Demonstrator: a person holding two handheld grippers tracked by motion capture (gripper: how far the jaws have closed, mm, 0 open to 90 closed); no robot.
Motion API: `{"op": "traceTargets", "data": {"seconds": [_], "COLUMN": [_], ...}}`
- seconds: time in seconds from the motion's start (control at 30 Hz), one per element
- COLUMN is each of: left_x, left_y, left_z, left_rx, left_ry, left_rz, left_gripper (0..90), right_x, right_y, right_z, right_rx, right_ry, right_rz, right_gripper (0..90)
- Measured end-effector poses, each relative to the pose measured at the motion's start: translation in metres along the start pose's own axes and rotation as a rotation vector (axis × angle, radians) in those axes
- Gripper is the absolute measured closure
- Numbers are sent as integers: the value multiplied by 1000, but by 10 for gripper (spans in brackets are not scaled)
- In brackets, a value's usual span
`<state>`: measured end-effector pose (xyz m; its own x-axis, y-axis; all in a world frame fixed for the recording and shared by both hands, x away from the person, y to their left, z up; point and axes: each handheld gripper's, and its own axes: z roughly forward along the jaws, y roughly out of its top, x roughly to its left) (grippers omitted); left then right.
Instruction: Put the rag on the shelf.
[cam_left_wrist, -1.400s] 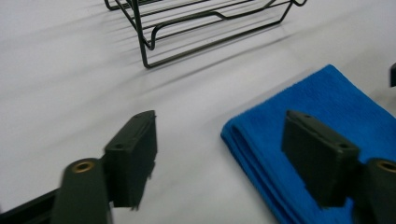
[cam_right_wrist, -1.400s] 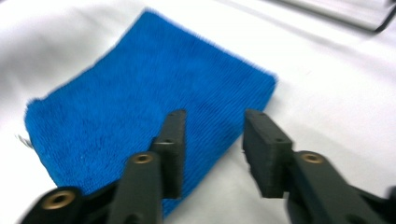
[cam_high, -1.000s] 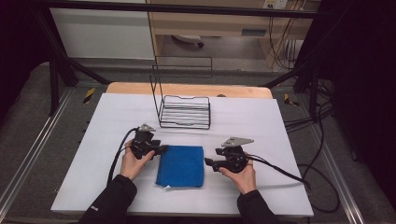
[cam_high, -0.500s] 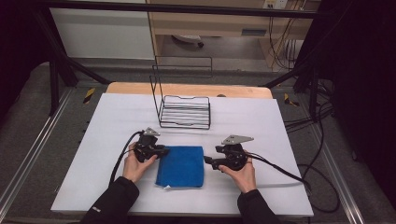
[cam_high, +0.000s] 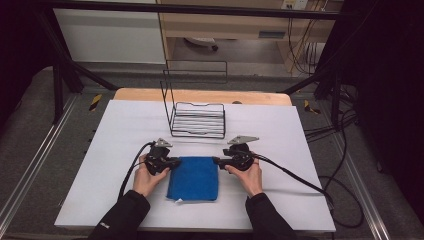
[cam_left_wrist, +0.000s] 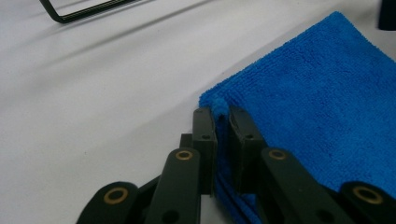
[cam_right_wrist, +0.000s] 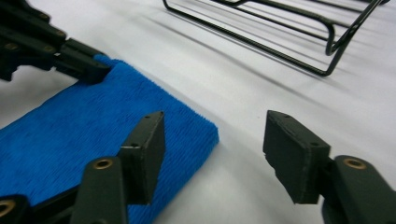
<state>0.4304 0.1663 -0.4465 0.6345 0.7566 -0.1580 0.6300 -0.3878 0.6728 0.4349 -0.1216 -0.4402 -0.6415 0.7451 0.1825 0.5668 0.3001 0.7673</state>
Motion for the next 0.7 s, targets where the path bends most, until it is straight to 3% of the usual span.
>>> {"op": "traceTargets", "data": {"seconds": [0.3,0.7], "left_x": [0,0], "left_y": [0,-1], "left_z": [0,0], "left_rx": [-5,-8], "left_ry": [-3,-5], "left_rz": [5,14], "left_gripper": [820,817], "right_x": [0,2], "right_y": [-7,-10], "right_z": [15,15], "right_rx": [38,67], "right_ry": [-8,66], "right_rz": [15,31], "right_gripper": [556,786]}}
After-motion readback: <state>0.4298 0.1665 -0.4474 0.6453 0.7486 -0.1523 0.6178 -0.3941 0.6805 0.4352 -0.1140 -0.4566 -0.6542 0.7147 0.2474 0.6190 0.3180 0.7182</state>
